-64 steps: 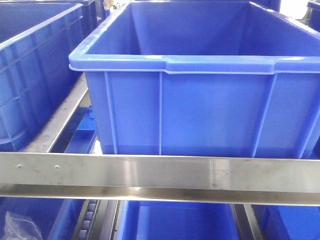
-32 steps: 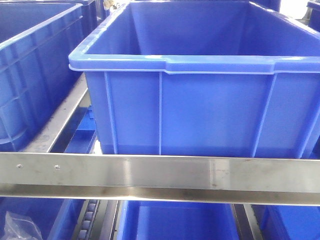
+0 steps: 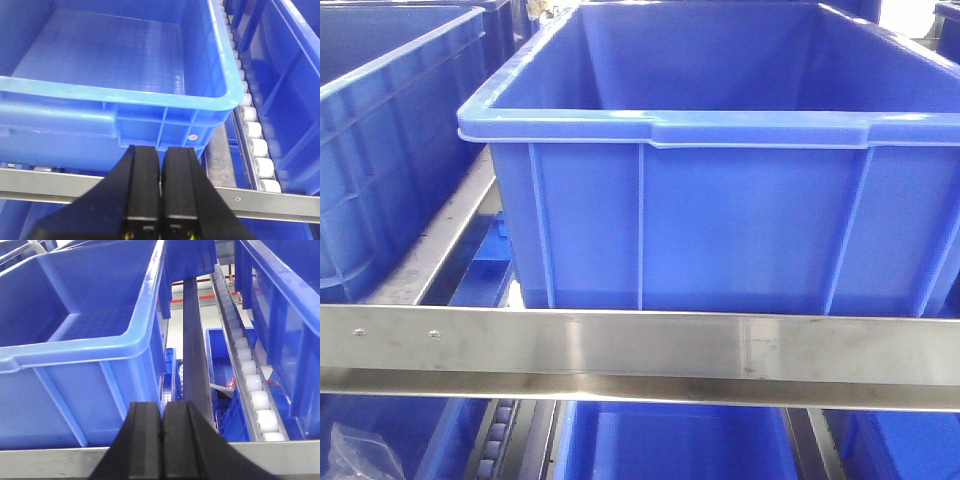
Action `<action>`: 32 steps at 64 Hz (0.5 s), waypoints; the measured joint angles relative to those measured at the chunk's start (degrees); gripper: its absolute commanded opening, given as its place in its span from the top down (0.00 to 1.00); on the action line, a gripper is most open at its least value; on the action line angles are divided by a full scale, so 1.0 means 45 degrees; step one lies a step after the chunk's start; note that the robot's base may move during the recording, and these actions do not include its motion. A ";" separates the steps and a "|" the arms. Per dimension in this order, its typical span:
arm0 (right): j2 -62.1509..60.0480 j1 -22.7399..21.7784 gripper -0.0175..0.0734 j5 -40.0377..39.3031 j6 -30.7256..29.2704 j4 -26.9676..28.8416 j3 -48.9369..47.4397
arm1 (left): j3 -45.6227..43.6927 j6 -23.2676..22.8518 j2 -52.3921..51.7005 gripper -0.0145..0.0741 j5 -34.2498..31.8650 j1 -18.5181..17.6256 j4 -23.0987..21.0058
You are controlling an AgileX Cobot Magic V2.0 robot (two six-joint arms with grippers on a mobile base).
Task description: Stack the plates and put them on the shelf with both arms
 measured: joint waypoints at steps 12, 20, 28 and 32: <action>0.0000 0.0000 0.79 0.0000 0.0000 0.0000 0.0000 | 0.0004 0.0000 -0.0191 0.74 0.0000 0.0000 0.0252; 0.0000 0.0000 0.79 0.0000 0.0000 0.0000 0.0000 | 0.0520 0.0024 -0.1369 0.74 -0.0056 0.0198 0.0324; 0.0000 0.0000 0.79 0.0000 0.0000 0.0000 0.0000 | 0.1663 0.0024 -0.2998 0.74 -0.0075 0.0525 0.0380; 0.0000 0.0000 0.79 0.0000 0.0000 0.0000 0.0000 | 0.2228 0.0024 -0.3794 0.74 -0.0075 0.0661 0.0402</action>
